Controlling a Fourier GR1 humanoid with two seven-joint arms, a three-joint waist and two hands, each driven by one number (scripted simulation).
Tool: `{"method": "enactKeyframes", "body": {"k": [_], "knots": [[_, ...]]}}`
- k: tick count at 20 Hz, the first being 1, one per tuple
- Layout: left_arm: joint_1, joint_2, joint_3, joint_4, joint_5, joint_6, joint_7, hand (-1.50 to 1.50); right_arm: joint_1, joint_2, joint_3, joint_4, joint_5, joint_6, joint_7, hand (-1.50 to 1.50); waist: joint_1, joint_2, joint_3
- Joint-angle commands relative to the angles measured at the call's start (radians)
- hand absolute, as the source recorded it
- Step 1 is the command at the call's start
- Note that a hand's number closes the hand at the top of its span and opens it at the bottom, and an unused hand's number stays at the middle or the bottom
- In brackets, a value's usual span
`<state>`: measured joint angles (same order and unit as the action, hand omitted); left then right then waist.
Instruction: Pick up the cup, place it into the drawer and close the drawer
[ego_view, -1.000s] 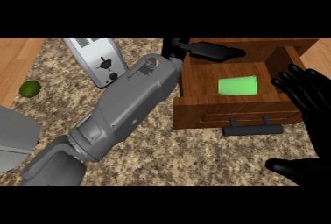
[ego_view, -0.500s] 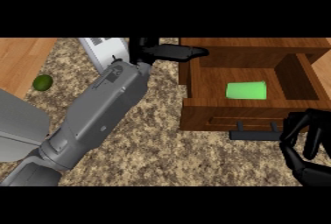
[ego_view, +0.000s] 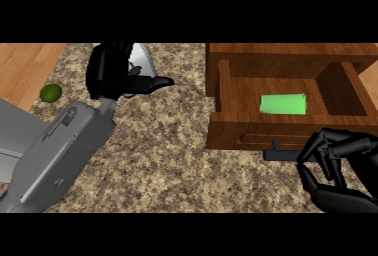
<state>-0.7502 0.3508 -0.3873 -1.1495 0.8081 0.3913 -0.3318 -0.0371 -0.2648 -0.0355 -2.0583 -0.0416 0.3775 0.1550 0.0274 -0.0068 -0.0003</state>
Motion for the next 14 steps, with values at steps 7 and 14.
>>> {"method": "enactKeyframes", "body": {"k": [7, 14], "knots": [[0.319, 0.133, 0.041, -0.301, 0.029, -0.072, 0.017, -1.5, -0.068, -0.123, 0.099, 0.129, 0.375, 0.015, -0.167, 1.5, 0.021, 0.002, 0.001], [0.473, 0.241, 0.136, -0.403, 0.056, -0.167, 0.03, -1.5, -0.088, -0.071, 0.257, 0.374, 0.674, -0.15, -0.318, 1.5, 0.003, 0.006, 0.001]]}}
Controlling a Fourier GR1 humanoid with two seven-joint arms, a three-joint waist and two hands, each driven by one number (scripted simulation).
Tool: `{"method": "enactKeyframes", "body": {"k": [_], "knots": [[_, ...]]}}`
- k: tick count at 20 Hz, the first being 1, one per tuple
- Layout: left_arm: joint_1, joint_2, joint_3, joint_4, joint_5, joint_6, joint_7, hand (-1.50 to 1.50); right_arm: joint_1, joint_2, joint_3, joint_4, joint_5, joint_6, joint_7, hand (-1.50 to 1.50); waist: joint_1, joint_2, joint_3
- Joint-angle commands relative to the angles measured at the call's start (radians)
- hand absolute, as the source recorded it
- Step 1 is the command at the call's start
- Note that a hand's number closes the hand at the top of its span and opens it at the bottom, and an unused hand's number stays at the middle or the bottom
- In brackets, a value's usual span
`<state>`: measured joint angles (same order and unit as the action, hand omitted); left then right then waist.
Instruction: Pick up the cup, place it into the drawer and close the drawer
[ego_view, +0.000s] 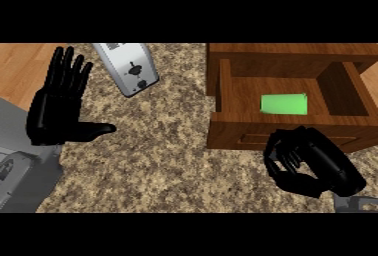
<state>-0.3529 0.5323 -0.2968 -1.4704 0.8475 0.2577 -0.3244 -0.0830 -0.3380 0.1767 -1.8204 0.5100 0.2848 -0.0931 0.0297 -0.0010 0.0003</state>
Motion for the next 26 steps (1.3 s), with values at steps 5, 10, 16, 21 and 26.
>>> {"method": "enactKeyframes", "body": {"k": [5, 10, 16, 21, 26], "knots": [[0.164, 0.037, 0.114, 0.033, 0.013, -0.171, -0.062, -1.5, -0.105, 0.049, 0.048, 0.376, 0.203, -0.159, -0.16, -1.5, -0.016, 0.005, 0.0], [0.214, 0.023, 0.143, -0.005, -0.013, -0.217, -0.056, -1.5, -0.23, 0.108, 0.064, 0.585, 0.299, -0.206, -0.144, -1.5, -0.013, 0.004, 0.0], [0.284, -0.002, 0.177, -0.013, -0.056, -0.273, -0.094, -1.5, -0.394, 0.183, 0.03, 0.898, 0.35, -0.28, -0.19, -1.5, -0.008, 0.006, 0.0], [0.265, 0.034, 0.265, -0.002, -0.009, -0.344, -0.023, -1.5, -0.542, 0.126, -0.098, 1.163, 0.3, -0.298, -0.354, -1.5, -0.008, 0.007, 0.001], [0.281, 0.009, 0.268, 0.019, -0.023, -0.387, -0.043, -1.5, -0.724, 0.086, -0.181, 1.372, 0.259, -0.246, -0.43, -1.5, 0.006, 0.013, 0.001]]}}
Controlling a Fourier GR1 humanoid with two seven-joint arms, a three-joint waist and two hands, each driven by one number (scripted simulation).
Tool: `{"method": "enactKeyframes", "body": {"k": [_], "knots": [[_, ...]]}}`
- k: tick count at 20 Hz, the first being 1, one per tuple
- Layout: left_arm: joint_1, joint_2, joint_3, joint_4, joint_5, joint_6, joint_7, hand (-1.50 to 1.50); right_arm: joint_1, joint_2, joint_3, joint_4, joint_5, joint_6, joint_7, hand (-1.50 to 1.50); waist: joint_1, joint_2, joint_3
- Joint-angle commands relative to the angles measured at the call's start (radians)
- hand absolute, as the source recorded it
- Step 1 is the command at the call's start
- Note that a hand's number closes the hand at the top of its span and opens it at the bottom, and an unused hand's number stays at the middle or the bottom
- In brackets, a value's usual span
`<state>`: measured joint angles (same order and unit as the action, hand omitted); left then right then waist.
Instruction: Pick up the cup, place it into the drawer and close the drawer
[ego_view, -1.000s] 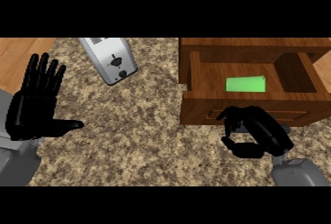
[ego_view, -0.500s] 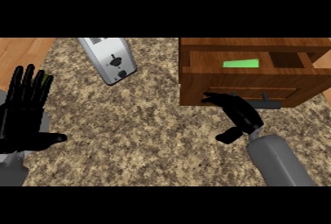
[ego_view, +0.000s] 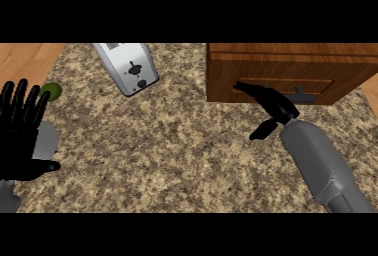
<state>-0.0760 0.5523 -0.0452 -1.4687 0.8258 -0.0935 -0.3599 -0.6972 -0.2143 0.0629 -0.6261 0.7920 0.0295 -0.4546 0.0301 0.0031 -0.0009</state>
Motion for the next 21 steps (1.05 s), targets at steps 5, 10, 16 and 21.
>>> {"method": "enactKeyframes", "body": {"k": [5, 10, 16, 21], "knots": [[-0.023, -0.041, -0.013, 0.002, -0.029, -0.018, 0.006, -1.5, -0.2, -0.039, -0.082, 0.324, 0.003, -0.022, -0.076, -1.5, 0.031, 0.018, 0.003], [-0.077, -0.038, 0.007, 0.065, -0.028, -0.035, 0.012, -1.5, -0.205, -0.088, -0.099, 0.389, 0.004, -0.033, -0.141, -1.5, 0.033, 0.03, 0.004], [-0.041, -0.056, -0.025, 0.047, -0.058, -0.049, 0.001, -1.5, -0.31, -0.151, -0.133, 0.428, -0.019, 0.042, -0.137, -1.5, 0.059, 0.034, 0.004], [-0.057, -0.06, -0.024, 0.065, -0.088, -0.039, -0.017, -1.5, -0.323, -0.151, -0.129, 0.451, -0.018, 0.043, -0.129, -1.5, 0.063, 0.039, 0.004]]}}
